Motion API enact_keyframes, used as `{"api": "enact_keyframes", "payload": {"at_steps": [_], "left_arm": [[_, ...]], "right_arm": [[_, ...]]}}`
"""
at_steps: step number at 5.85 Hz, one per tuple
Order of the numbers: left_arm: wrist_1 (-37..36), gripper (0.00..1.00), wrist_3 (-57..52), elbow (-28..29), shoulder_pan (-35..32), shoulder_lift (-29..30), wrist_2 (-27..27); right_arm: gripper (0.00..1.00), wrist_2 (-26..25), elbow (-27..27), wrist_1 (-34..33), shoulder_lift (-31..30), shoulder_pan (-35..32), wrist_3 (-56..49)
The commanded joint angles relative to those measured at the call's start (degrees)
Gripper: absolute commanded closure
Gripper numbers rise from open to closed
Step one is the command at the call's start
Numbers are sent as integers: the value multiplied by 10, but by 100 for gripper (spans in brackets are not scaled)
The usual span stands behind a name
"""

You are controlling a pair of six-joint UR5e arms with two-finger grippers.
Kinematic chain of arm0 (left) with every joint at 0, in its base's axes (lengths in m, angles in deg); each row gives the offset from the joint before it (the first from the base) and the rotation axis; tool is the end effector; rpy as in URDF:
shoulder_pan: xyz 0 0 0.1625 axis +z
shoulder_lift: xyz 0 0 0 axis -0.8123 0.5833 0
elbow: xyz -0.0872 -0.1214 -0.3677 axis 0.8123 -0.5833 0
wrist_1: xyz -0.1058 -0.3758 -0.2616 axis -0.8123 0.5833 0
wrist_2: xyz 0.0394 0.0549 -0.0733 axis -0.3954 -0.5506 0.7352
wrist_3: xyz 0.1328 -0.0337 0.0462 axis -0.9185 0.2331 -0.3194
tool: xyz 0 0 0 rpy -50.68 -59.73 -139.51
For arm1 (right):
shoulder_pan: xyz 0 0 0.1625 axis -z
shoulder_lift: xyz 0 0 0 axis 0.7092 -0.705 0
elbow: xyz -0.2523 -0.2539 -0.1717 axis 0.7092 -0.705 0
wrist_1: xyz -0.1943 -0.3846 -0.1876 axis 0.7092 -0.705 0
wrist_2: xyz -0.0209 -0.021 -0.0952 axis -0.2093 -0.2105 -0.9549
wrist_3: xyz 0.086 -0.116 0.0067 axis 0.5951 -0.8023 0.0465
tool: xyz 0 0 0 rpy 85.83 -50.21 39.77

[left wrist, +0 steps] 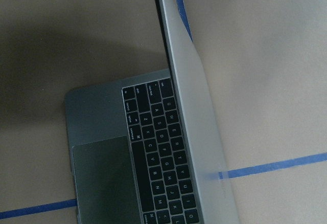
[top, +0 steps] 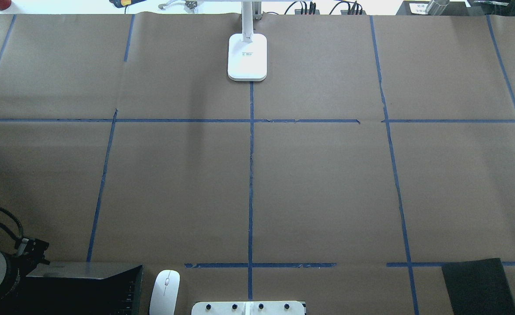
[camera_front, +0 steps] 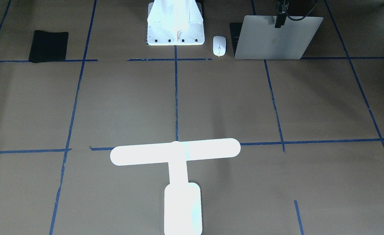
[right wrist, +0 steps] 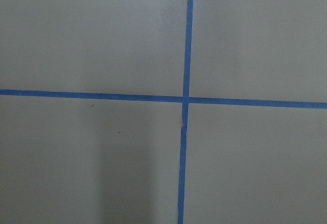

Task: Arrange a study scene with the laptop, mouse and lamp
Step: 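Grasp the grey laptop's edge with the left gripper near the robot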

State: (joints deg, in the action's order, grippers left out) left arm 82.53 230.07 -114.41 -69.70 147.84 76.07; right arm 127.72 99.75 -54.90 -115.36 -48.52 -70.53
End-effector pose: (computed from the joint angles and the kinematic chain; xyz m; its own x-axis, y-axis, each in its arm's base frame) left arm 0.3582 -0.2000 0.2908 0.2274 -0.9731 -0.0376 0.7955 0.2079 -0.5692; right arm 0.0635 -0.5475 0.5842 0.6884 -0.0394 0.7243 -0.0261 0.9965 0.0789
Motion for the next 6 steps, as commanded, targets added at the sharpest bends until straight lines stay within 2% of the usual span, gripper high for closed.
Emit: {"api": "enact_keyframes", "payload": {"at_steps": [1,2,4,6], "left_arm": [[-2,80,16,0,-2,1,-3],[-4,95,16,-1,-16,1,-3],[-34,100,11,-8,-87,1,-2],[-35,100,7,-15,-147,6,-1]], "right_arm": [[0,1,0,0,3,0,0],[0,1,0,0,4,0,0],[0,11,2,0,5,-1,0],[0,11,1,0,8,-1,0]]}}
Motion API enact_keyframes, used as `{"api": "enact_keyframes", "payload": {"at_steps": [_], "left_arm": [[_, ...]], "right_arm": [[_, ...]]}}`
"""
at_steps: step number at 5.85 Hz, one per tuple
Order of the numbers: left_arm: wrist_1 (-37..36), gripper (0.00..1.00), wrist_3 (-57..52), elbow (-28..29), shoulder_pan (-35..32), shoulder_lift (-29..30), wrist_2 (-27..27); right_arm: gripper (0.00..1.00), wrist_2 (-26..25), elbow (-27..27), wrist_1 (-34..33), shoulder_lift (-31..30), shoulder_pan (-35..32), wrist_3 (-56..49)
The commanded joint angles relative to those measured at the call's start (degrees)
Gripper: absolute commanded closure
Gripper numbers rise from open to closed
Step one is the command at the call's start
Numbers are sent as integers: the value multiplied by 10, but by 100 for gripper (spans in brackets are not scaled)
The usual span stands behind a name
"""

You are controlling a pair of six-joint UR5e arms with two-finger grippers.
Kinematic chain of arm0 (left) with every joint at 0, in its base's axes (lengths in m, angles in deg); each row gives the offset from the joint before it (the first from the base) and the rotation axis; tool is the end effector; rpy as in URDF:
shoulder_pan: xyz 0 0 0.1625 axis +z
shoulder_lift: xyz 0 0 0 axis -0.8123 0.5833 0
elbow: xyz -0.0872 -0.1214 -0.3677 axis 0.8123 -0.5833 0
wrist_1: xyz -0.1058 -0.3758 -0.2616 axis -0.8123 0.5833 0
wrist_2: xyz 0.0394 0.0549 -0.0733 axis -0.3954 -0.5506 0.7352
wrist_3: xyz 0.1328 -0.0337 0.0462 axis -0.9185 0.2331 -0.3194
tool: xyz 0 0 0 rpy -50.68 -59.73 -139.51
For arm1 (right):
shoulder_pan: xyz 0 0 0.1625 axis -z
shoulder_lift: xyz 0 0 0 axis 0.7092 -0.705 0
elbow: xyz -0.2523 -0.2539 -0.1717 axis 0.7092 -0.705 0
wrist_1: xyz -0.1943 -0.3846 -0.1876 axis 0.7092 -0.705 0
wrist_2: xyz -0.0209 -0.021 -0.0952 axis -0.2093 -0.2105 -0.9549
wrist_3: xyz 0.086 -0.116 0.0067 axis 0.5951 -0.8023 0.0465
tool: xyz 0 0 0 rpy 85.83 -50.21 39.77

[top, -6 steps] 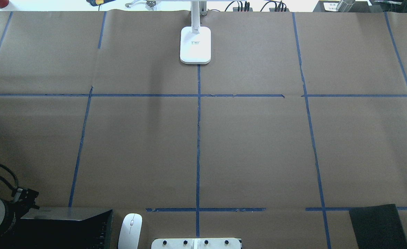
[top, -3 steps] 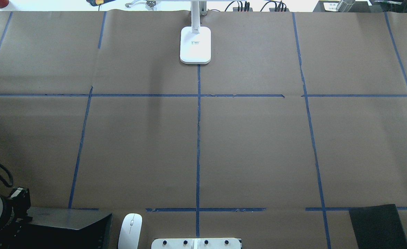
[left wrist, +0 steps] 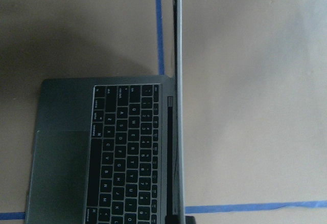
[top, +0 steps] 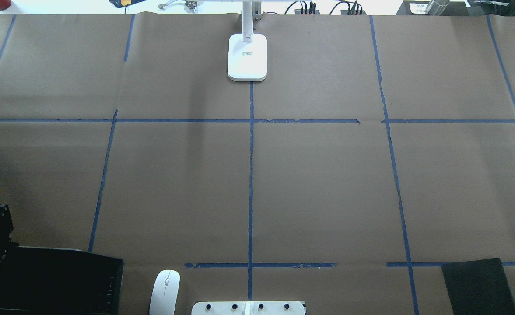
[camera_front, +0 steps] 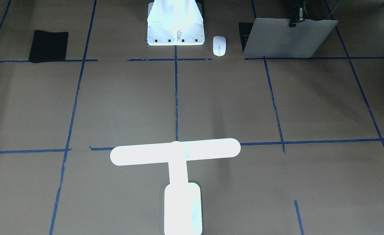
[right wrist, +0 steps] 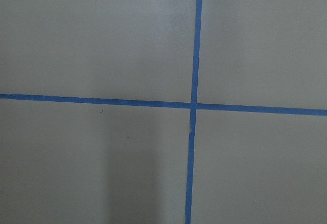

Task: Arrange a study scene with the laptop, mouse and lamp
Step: 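Grasp the grey laptop's edge with the left gripper near the robot, then carry the open laptop with the left gripper toward the lamp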

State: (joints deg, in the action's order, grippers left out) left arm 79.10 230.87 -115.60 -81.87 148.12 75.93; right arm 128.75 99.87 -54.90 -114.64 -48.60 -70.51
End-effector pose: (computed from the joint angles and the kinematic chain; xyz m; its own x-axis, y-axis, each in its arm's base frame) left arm 0.3000 -0.2672 0.2888 0.0052 -0.9999 -0.0155 0.8390 0.0128 -0.5439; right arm 0.0628 -0.5527 0.5742 0.6760 -0.0501 0.7352 -0.0283 0.9952 0.0939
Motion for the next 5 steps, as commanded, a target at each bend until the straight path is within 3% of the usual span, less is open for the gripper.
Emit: {"api": "enact_keyframes", "payload": {"at_steps": [1,3,5], "left_arm": [[-3,100,-18,-1,-43,24,1],[-50,100,-112,6,-101,122,4],[-61,100,-118,80,-141,208,3]], "right_arm": [[0,8,-1,-1,1,-1,0],[0,21,-1,-1,-1,-4,0],[0,21,-1,-1,-2,-7,0]]}}
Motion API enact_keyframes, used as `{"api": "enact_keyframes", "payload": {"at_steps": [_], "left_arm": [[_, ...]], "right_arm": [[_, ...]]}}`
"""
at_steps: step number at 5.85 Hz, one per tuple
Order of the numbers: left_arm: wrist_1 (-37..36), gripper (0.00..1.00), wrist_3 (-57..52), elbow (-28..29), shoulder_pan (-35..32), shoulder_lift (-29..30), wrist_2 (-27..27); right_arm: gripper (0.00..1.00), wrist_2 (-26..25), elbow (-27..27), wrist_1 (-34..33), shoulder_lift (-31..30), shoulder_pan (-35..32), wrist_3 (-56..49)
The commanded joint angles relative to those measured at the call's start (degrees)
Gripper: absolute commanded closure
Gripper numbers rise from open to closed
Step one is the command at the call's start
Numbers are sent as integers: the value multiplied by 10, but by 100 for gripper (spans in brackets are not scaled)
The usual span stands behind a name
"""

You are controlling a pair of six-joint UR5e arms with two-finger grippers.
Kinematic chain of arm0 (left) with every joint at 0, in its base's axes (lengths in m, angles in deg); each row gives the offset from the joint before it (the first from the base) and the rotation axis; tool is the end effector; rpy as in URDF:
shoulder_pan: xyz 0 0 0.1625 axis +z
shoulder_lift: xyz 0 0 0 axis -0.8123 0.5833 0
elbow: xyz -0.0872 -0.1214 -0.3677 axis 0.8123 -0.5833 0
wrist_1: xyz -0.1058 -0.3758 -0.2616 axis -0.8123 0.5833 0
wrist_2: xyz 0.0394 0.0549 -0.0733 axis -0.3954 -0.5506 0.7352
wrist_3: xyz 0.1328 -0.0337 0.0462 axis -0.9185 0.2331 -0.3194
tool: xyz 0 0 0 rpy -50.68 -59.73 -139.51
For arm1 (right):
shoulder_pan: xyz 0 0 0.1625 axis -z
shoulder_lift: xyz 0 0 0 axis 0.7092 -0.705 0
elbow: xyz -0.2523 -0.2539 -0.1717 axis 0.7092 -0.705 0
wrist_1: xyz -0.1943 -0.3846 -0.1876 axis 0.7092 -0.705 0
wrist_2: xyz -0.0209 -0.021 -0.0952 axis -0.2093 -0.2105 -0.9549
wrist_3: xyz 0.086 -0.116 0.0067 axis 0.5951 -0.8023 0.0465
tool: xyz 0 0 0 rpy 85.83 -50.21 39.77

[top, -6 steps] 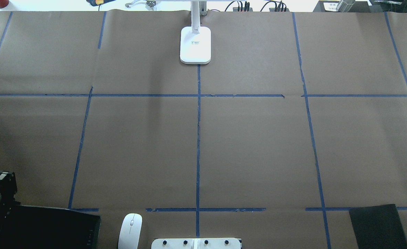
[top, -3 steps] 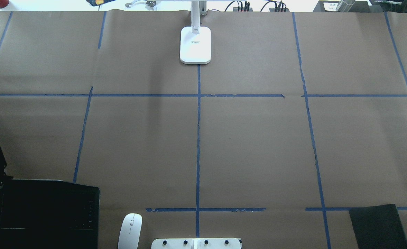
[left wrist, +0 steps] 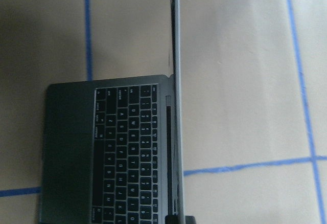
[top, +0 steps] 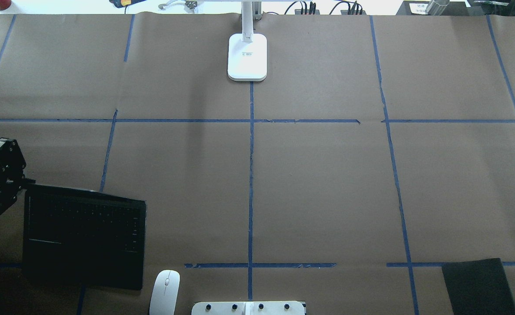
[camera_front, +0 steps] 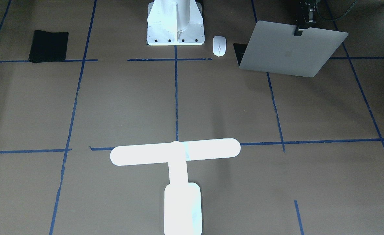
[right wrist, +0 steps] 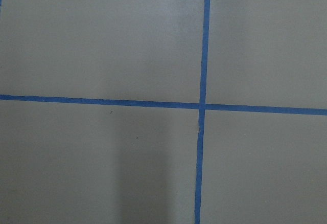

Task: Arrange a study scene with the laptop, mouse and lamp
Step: 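Carry the open laptop with the left gripper toward the lamp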

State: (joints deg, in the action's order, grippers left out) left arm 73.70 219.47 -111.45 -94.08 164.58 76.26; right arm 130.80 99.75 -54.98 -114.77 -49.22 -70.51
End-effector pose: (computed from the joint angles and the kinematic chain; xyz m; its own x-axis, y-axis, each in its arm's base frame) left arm 0.2697 -0.3510 0.2160 -0.0516 -0.9803 -0.1909 0.7927 0.0760 -0.6048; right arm 0.0653 -0.5510 0.5729 0.6495 -0.0418 0.7592 -0.0406 0.9952 0.0895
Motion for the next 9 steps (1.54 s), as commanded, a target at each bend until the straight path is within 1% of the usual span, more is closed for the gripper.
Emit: {"api": "enact_keyframes", "payload": {"at_steps": [1,2,4,5,8,9], "left_arm": [[-12,100,-4,91,-46,102,0],[-12,100,-4,121,-53,140,0],[-10,100,2,201,-51,231,0],[-8,100,5,227,-45,271,0],[-2,100,53,358,1,391,-2],[0,100,56,416,3,442,-2]], "right_arm": [[0,0,-1,0,-3,-1,0],[0,1,0,0,-4,-2,0],[0,0,-2,0,-4,-2,0],[0,0,-1,0,-6,-2,-1],[0,1,0,1,-5,-4,-1],[0,1,0,1,-5,-5,-1]]}}
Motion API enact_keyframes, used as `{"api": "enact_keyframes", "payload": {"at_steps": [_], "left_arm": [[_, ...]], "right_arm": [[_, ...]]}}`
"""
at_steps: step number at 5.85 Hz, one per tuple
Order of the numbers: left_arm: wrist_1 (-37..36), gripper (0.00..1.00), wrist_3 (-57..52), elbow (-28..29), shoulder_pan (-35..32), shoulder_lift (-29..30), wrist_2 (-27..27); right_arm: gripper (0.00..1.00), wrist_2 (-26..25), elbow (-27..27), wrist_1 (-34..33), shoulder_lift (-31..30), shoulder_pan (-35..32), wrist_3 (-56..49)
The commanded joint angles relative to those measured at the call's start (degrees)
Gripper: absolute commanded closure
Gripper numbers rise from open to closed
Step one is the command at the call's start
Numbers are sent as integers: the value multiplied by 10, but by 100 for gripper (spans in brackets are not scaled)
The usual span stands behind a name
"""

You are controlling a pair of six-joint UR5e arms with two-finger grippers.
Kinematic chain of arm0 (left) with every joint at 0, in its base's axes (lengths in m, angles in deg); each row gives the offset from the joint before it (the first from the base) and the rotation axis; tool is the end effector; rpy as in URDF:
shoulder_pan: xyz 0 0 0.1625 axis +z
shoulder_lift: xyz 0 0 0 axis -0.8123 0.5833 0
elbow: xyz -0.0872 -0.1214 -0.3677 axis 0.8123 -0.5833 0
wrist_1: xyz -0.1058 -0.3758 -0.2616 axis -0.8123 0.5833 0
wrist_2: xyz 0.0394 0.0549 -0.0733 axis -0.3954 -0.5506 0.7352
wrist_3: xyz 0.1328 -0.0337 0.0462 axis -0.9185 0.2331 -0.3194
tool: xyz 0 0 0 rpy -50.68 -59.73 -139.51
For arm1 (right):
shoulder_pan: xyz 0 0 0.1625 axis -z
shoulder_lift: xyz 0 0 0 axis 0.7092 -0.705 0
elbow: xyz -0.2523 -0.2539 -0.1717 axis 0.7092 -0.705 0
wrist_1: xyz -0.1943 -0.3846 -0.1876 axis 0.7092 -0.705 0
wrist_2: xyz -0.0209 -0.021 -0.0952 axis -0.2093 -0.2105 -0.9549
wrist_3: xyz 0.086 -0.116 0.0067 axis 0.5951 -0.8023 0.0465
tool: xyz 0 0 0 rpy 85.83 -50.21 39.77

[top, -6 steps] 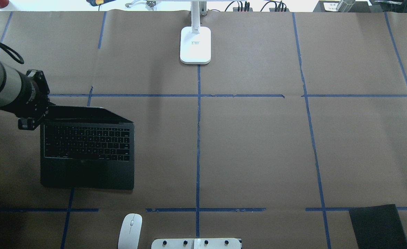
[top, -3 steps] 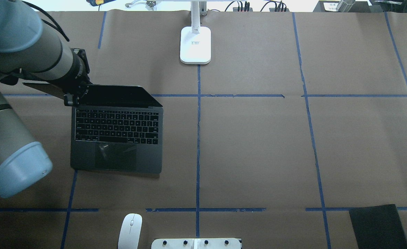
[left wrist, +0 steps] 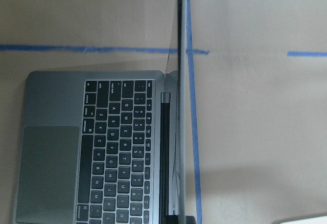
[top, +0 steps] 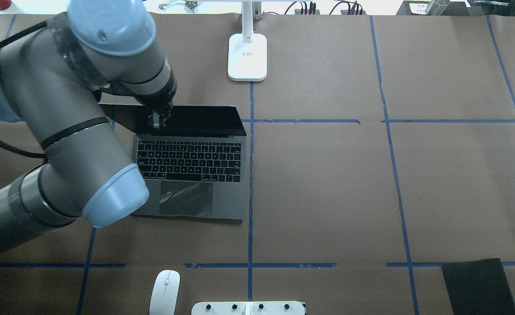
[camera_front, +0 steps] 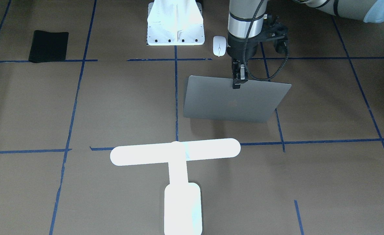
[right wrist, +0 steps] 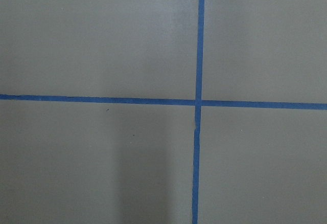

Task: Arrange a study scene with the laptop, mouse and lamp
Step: 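Carry the open laptop with the left gripper toward the lamp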

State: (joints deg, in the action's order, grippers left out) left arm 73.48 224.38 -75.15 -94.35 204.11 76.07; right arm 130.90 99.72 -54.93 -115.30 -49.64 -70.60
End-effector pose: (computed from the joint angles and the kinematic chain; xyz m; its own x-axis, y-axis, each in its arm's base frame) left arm 0.4366 -0.4944 0.0759 -0.1318 -0.9768 -0.1685 0.7609 0.0092 -0.6488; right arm 0.0689 -0.5467 0.5780 0.6480 -0.0320 0.7610 -0.0470 0.9955 0.0819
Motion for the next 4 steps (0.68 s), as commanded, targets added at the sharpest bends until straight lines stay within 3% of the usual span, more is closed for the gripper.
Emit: {"api": "enact_keyframes", "payload": {"at_steps": [1,3,4], "left_arm": [[36,100,16,100,7,67,-1],[105,100,17,166,7,77,-22],[115,100,17,171,7,77,-22]], "right_arm": [[0,-1,0,0,0,-1,0],[0,0,0,0,0,-1,0],[0,0,0,0,-1,-1,0]]}}
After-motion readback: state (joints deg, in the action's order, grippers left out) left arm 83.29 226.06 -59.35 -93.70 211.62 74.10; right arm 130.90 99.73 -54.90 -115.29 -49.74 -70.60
